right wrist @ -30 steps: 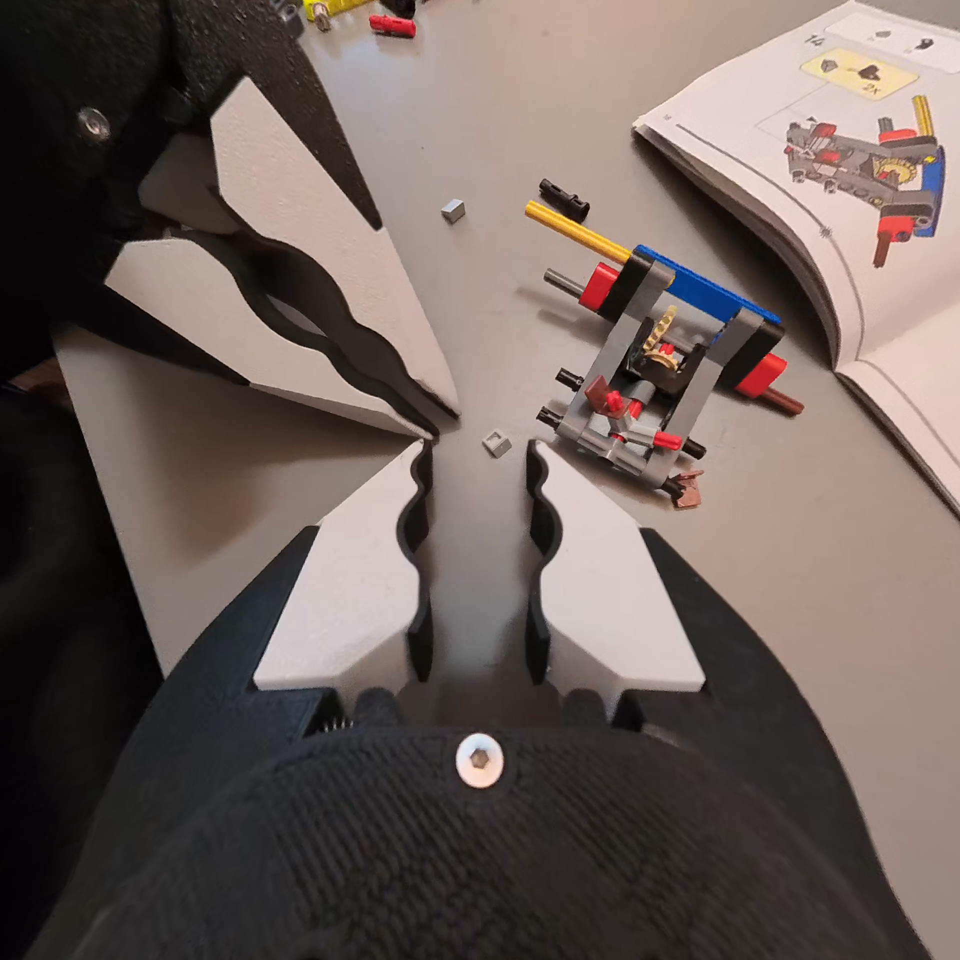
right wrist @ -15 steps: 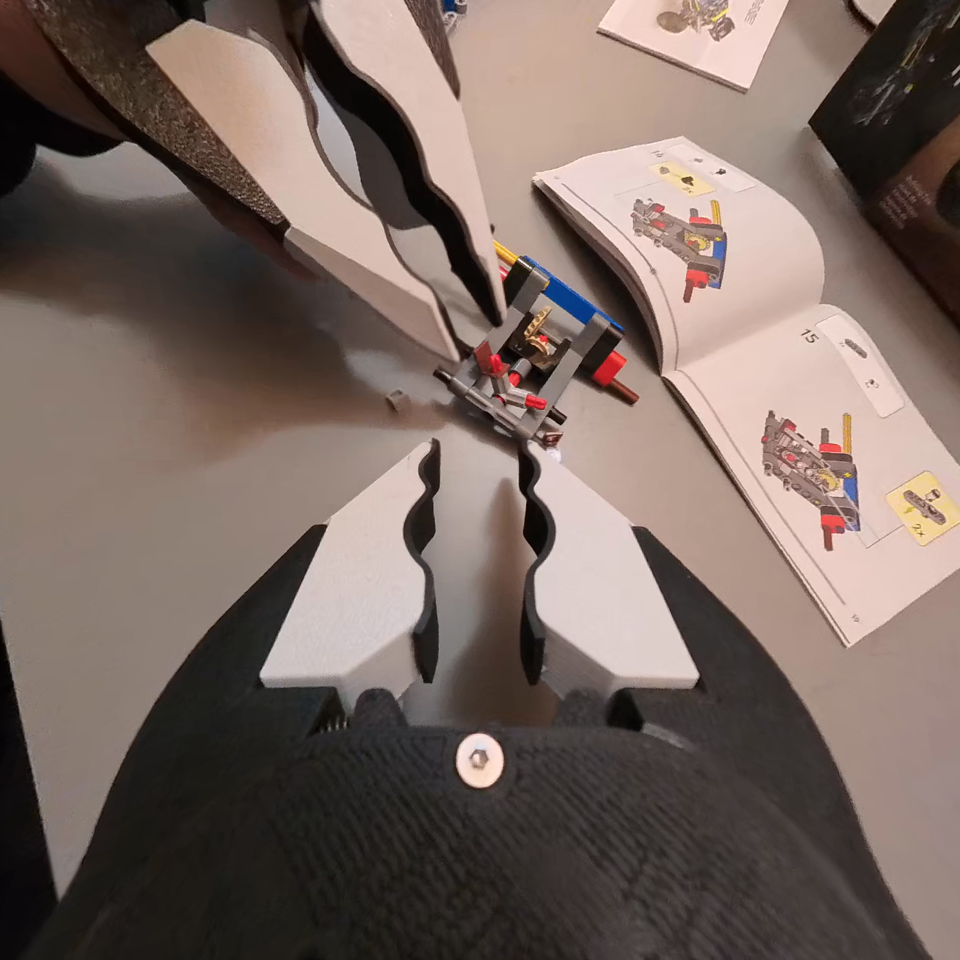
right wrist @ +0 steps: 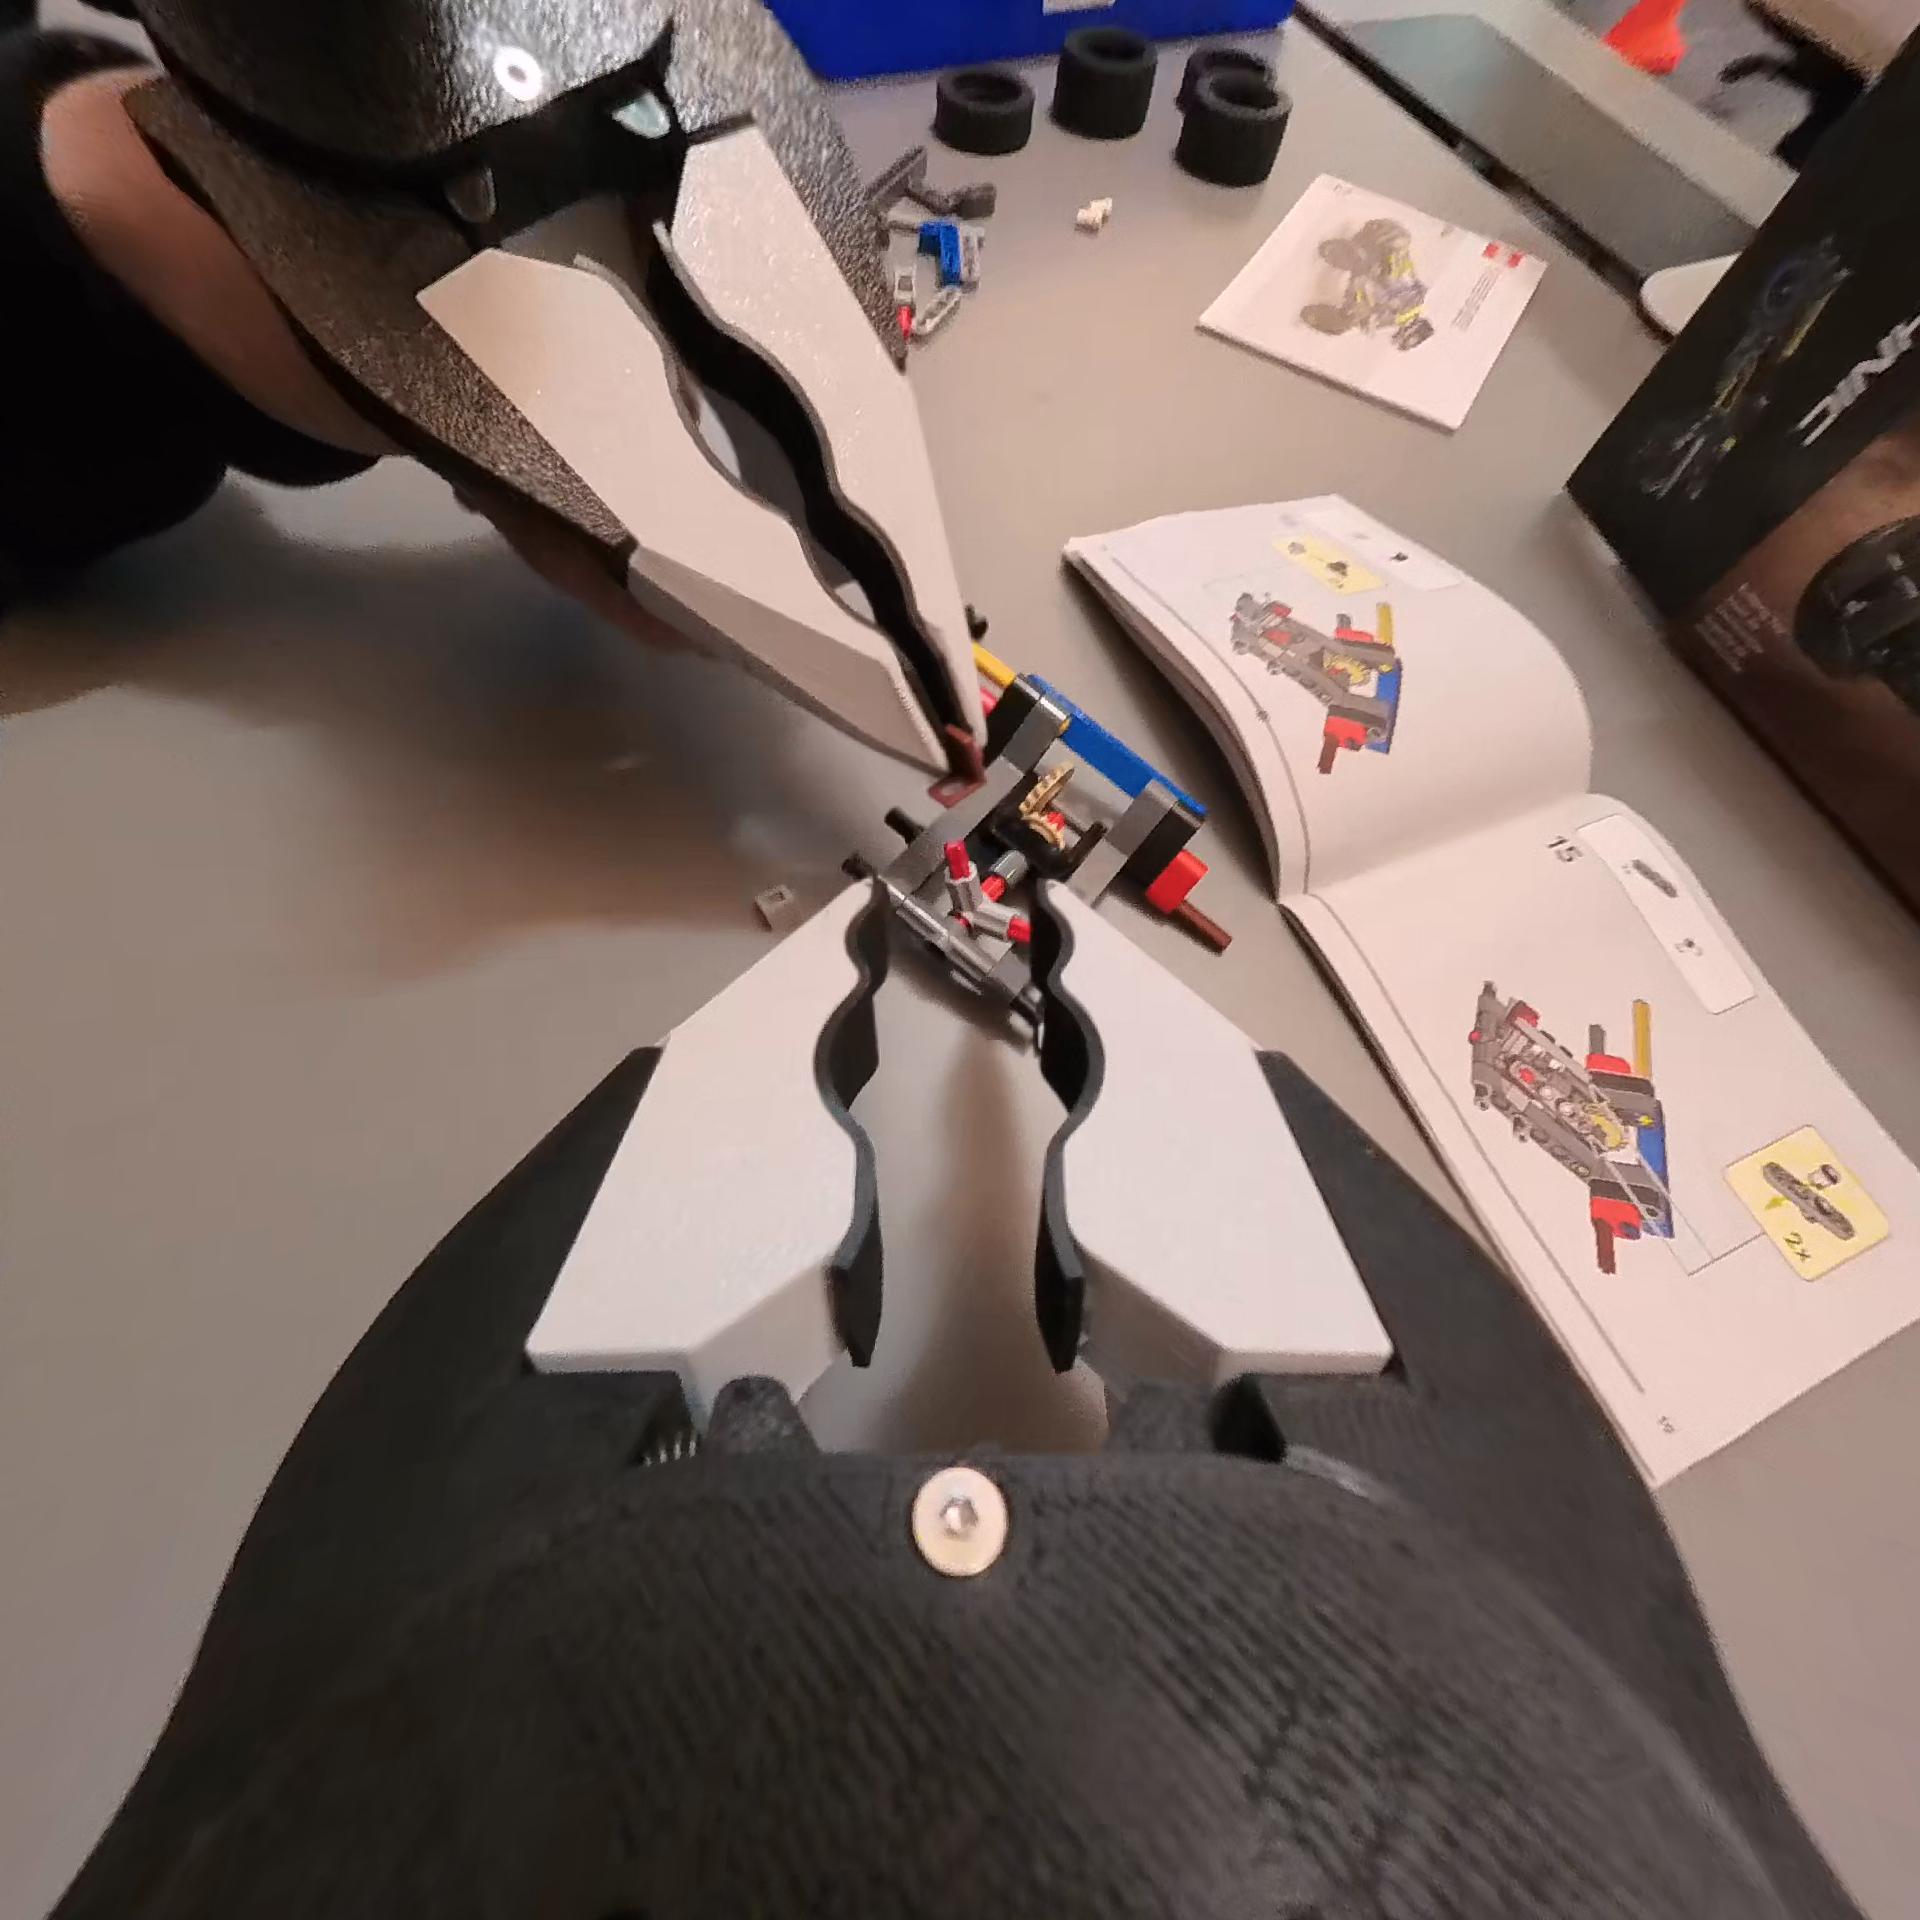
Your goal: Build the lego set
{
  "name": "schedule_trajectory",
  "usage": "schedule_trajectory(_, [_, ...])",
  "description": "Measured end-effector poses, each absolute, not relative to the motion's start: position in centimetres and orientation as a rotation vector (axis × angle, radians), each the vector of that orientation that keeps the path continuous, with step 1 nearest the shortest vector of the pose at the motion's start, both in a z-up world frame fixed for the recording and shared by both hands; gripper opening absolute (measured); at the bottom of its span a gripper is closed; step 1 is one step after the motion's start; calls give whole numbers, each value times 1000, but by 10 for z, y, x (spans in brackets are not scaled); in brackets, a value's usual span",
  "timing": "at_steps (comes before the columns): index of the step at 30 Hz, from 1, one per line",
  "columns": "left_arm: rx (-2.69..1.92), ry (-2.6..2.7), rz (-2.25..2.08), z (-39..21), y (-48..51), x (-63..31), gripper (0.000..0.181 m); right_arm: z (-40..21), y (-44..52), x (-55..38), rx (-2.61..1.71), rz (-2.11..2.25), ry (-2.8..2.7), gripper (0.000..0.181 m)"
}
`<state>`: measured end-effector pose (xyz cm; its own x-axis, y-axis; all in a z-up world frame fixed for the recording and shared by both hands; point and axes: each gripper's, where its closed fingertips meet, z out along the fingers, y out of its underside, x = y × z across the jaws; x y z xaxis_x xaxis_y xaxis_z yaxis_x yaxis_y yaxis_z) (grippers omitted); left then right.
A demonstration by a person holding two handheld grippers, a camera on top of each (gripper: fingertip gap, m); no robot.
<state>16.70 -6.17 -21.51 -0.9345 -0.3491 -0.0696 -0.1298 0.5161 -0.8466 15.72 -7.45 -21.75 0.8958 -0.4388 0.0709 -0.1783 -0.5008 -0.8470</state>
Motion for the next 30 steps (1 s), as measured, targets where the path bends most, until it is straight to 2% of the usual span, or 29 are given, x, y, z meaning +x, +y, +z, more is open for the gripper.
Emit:
schedule_trajectory(1, [-442, 2509, -1420, -210, -62, 166, 0, -213, -74, 158, -2075, -358, 445, 23])
schedule_trajectory(5, [-673, 2445, -1645, -192, -64, 155, 0, -187, -63, 150, -1924, -484, 319, 18])
schedule_trajectory(9, [-909, 2426, -1937, -179, -66, 142, 0, -174, -61, 144, -1880, -790, 123, 26])
schedule_trajectory(14, [-1140, 2409, -2230, -169, -65, 132, 0, -173, -55, 139, -1888, -1027, -79, 11])
schedule_trajectory(21, [-1196, 2408, -2278, -169, -62, 128, 0, -171, -52, 136, -1864, -1034, -96, 6])
schedule_trajectory(24, [-1229, 2406, -2269, -172, -62, 129, 0, -165, -51, 136, -1826, -1075, -104, 19])
schedule_trajectory(26, [-1240, 2405, -2297, -170, -63, 127, 0, -167, -49, 133, -1834, -1049, -126, 10])
schedule_trajectory(30, [-1262, 2399, -2303, -172, -62, 128, 0, -169, -49, 133, -1849, -1059, -145, 9])
